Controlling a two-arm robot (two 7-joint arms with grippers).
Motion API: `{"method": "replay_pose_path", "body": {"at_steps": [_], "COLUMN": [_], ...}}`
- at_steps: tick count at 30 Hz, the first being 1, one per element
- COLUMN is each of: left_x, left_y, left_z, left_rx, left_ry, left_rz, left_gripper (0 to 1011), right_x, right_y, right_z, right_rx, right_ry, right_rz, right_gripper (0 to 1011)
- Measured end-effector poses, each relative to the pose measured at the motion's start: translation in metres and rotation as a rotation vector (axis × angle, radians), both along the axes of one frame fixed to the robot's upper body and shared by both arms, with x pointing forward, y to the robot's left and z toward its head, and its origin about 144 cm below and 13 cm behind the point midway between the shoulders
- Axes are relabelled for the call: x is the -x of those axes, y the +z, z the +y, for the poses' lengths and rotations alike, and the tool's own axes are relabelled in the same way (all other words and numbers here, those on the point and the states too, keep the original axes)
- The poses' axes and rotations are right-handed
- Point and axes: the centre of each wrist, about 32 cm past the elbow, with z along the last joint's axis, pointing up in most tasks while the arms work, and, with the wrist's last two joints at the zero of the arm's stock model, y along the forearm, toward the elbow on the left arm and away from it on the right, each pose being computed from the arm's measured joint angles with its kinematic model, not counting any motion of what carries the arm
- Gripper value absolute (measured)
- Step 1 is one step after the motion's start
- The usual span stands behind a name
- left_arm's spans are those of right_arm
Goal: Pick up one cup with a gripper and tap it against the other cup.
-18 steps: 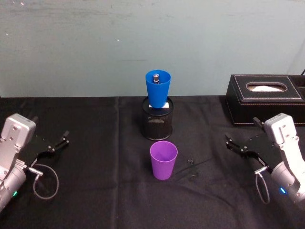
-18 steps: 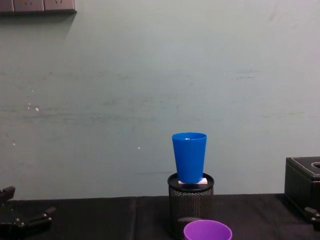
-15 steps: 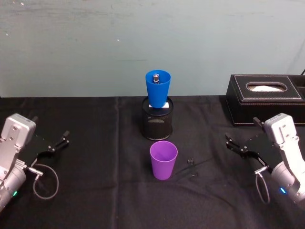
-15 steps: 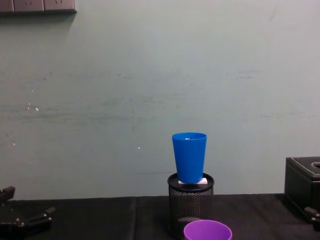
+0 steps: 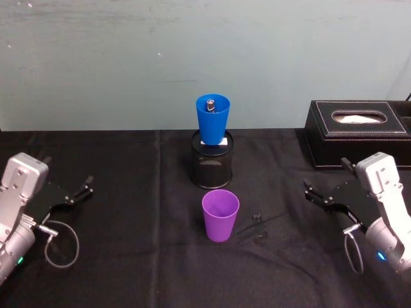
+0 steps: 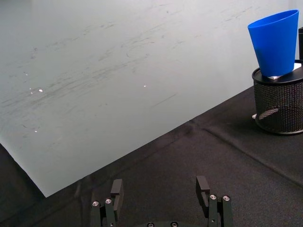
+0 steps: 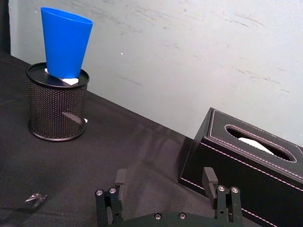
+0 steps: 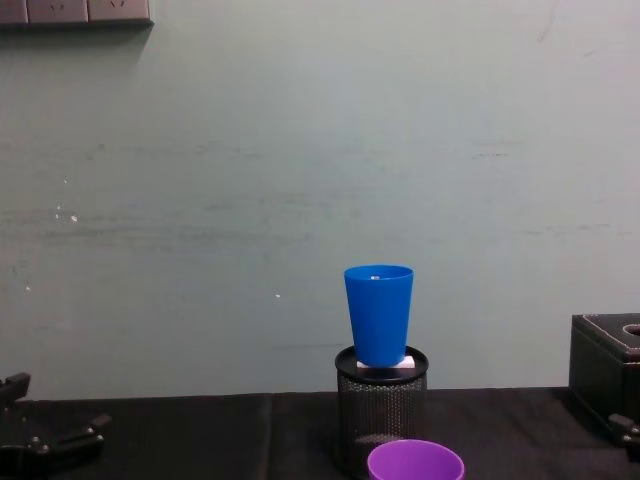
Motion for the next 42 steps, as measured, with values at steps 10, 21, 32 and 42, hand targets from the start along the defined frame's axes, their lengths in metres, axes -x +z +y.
{"method": "replay_pose_path", "body": {"at_steps": [10, 21, 32, 42], "left_x": [0.0, 0.0, 0.0, 0.0], "left_y": [0.0, 0.0, 0.0, 0.0], "left_z": [0.0, 0.0, 0.0, 0.0], "left_rx": [0.0, 0.0, 0.0, 0.0], "left_ry": [0.0, 0.0, 0.0, 0.0], "left_rz": [0.0, 0.0, 0.0, 0.0], "left_gripper": [1000, 1000, 1000, 1000], "right_x": [0.0, 0.0, -0.003, 0.022], "right_y": [0.0, 0.0, 0.007, -0.003], "right_z": [0.0, 0.0, 0.0, 0.01], "right_rx": [0.0, 0.0, -0.032, -0.182], "right_ry": [0.0, 0.0, 0.035, 0.235], "right_rz": [0.0, 0.0, -0.045, 0.01], "right_gripper": [1003, 1003, 1003, 1003]}}
